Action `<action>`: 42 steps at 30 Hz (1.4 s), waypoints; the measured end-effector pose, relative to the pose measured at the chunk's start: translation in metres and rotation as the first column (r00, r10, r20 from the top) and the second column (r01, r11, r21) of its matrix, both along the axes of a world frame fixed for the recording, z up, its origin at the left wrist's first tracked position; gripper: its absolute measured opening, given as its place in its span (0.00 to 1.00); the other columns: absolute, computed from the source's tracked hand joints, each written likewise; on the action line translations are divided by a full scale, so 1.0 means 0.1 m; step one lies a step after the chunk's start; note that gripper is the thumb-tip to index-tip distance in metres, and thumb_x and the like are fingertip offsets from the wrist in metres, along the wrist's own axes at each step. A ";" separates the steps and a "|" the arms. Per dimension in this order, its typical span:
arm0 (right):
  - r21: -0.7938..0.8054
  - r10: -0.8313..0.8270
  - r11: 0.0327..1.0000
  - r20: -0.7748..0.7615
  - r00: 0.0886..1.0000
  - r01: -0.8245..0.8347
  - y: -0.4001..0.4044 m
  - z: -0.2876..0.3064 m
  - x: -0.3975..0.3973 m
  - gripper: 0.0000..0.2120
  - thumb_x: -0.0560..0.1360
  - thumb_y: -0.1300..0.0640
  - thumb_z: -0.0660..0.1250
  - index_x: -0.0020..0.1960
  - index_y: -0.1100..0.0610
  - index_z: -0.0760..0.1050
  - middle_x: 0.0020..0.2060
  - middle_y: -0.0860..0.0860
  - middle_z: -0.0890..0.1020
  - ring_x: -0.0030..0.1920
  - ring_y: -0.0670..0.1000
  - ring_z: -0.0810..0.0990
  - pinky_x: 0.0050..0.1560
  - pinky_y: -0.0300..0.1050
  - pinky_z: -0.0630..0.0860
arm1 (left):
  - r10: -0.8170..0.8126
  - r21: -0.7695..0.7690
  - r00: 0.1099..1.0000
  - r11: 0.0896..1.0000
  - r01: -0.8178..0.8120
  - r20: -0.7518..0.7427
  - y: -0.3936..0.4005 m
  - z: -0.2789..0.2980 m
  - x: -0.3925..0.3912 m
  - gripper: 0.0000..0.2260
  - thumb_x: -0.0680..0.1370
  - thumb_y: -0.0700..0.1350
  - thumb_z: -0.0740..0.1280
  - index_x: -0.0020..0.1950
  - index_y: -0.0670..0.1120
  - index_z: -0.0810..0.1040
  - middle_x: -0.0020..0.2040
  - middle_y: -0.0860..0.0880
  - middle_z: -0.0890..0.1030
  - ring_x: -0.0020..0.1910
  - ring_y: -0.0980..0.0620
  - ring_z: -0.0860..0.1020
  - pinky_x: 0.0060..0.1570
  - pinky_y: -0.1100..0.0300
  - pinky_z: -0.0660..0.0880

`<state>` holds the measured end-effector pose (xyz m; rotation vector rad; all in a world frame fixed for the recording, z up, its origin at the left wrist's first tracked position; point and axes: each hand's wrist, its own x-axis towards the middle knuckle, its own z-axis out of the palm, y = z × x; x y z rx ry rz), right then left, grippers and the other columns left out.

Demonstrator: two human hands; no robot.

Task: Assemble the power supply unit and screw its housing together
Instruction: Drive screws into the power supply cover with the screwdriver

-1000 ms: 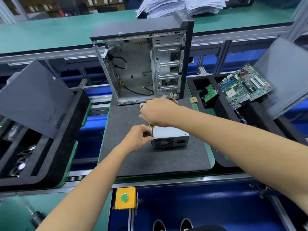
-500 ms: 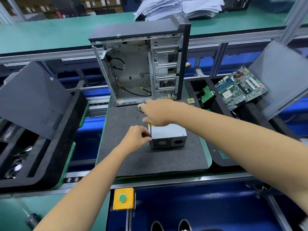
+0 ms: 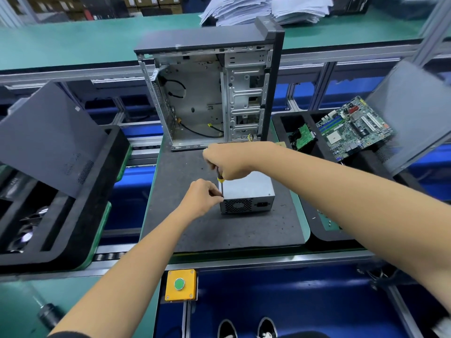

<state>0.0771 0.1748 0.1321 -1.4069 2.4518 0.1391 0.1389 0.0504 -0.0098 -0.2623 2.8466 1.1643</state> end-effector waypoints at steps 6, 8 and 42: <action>-0.059 -0.065 0.997 -0.267 0.962 0.051 -0.05 -0.07 0.06 0.14 0.83 0.51 0.52 0.50 0.59 0.71 0.36 0.53 0.70 0.39 0.57 0.73 0.33 0.46 0.64 | 0.014 0.014 0.999 1.000 -0.014 0.033 0.01 0.02 0.00 0.07 0.72 0.39 0.74 0.35 0.48 0.81 0.32 0.53 0.81 0.33 0.57 0.79 0.33 0.71 0.71; -0.023 -0.060 0.998 -0.184 0.981 0.056 -0.03 -0.06 0.04 0.13 0.82 0.51 0.53 0.54 0.59 0.71 0.42 0.54 0.71 0.39 0.56 0.72 0.34 0.47 0.65 | 0.024 0.019 0.999 1.000 -0.025 0.035 0.01 0.02 0.00 0.08 0.71 0.39 0.74 0.34 0.48 0.80 0.31 0.52 0.81 0.32 0.56 0.79 0.32 0.71 0.71; -0.007 -0.033 0.999 -0.185 0.982 0.032 -0.09 -0.06 0.00 0.14 0.82 0.50 0.54 0.51 0.60 0.70 0.41 0.54 0.70 0.37 0.54 0.69 0.32 0.46 0.62 | 0.179 0.556 0.885 0.719 -0.416 0.431 -0.05 0.06 -0.13 0.05 0.69 0.27 0.70 0.42 0.34 0.80 0.40 0.38 0.81 0.36 0.45 0.80 0.39 0.60 0.82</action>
